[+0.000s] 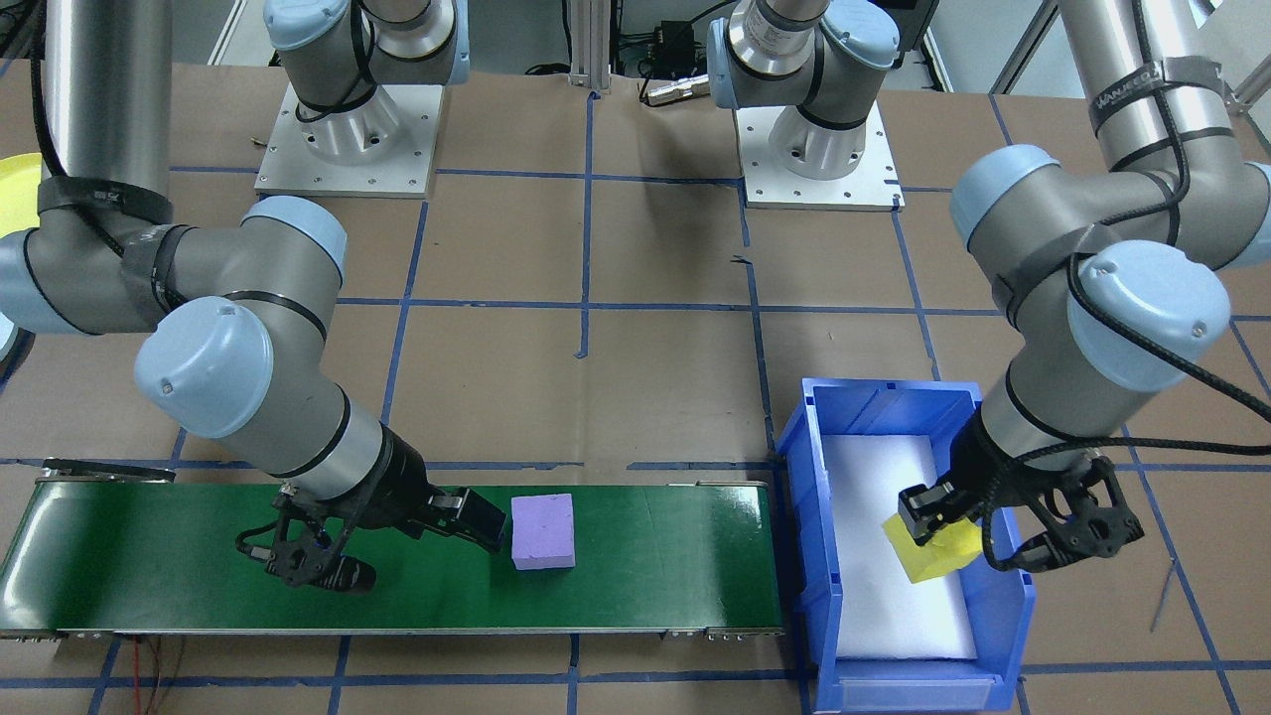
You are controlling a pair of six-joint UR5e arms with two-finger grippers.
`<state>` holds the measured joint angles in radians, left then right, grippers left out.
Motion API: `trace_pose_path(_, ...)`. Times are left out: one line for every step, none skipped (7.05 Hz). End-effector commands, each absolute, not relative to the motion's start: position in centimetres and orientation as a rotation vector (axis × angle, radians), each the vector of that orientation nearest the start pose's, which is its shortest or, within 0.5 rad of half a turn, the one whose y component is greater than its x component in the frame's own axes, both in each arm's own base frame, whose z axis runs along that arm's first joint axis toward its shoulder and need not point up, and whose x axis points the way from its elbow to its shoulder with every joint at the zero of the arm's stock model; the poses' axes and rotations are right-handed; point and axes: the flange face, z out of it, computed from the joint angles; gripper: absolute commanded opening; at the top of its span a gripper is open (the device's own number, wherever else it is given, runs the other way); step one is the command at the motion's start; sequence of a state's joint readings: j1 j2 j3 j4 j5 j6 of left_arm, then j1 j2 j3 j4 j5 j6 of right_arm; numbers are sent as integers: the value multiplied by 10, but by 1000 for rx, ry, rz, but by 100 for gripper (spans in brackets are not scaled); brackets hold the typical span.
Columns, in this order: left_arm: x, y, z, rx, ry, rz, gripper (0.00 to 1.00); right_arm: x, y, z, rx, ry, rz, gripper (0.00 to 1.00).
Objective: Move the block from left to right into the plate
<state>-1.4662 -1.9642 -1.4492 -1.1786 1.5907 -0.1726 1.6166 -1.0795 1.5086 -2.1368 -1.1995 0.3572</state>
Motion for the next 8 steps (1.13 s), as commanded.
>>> trace_pose_path(-124, -635, 394, -283, 3108, -201, 36, 200, -652, 291, 394, 2725, -61, 100)
trace_pose_path(-141, -633, 388, -242, 3115, -192, 36, 200, -652, 289, 392, 2726, -59, 100)
trace_pose_path(-160, -631, 381, -180, 3123, -190, 36, 201, -651, 288, 393, 2726, -56, 100)
trace_pose_path(-176, -632, 373, -92, 3125, -187, 36, 201, -649, 282, 396, 2728, -40, 100)
trace_pose_path(-193, -634, 362, -48, 3126, -183, 36, 200, -647, 278, 397, 2730, -27, 100)
trace_pose_path(-215, -636, 343, 5, 3128, -171, 36, 200, -647, 278, 397, 2730, -27, 100)
trace_pose_path(-222, -642, 325, 20, 3128, -171, 36, 199, -647, 275, 396, 2731, -22, 100)
trace_pose_path(-223, -646, 308, 27, 3127, -138, 36, 200, -648, 272, 389, 2737, -20, 100)
